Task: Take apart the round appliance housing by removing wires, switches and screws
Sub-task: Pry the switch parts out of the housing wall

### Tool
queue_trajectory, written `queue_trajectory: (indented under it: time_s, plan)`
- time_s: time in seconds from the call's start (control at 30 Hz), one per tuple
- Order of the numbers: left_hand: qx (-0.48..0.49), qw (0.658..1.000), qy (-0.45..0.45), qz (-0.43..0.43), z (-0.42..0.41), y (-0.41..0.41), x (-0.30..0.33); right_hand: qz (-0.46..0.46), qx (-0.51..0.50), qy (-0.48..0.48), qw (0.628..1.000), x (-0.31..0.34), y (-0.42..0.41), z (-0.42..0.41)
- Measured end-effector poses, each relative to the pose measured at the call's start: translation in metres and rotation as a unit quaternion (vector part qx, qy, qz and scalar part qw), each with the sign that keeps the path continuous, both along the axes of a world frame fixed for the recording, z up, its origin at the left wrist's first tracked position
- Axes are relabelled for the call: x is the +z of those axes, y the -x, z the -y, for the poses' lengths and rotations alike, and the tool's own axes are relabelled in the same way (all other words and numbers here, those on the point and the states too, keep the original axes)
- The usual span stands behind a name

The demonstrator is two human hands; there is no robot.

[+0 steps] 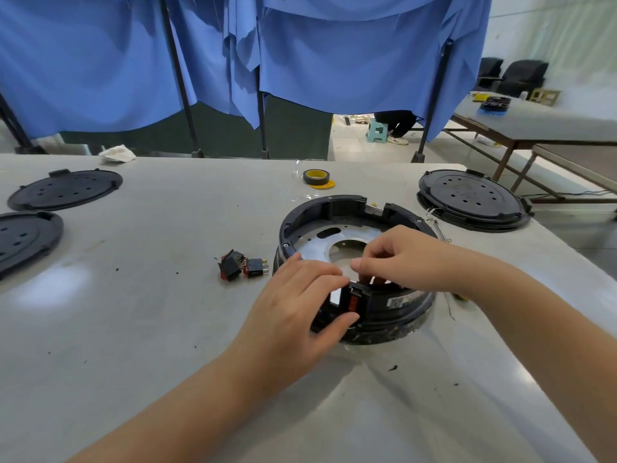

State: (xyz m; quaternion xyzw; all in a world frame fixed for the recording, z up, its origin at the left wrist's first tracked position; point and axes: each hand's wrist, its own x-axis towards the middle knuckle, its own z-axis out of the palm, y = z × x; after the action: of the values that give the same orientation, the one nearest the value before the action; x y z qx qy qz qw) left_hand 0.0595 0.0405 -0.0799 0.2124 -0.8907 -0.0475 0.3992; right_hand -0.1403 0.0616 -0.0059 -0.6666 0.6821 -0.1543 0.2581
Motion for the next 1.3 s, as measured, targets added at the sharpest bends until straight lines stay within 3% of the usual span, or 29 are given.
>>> queue_trajectory:
  time_s: [0.13, 0.43, 0.73, 1.03, 1.3]
  plan:
    - [0.004, 1.000, 0.003, -0.018, -0.001, 0.001, -0.001, -0.027, 0.012, -0.067, 0.997, 0.001, -0.003, 0.009]
    - [0.017, 0.999, 0.004, -0.028, -0.002, 0.002, 0.002, 0.086, 0.049, -0.153, 0.983, 0.012, 0.012, 0.015]
    - [0.022, 1.000, -0.006, -0.015, -0.003, 0.001, 0.005, 0.065, 0.055, -0.111, 0.990, 0.006, 0.012, 0.014]
    - [0.029, 0.999, 0.005, -0.015, -0.003, 0.003, 0.007, 0.077, 0.066, -0.127, 0.987, 0.011, 0.008, 0.010]
    - [0.019, 0.999, -0.004, -0.025, -0.002, 0.003, 0.003, -0.050, -0.023, -0.032, 0.998, -0.004, -0.032, 0.019]
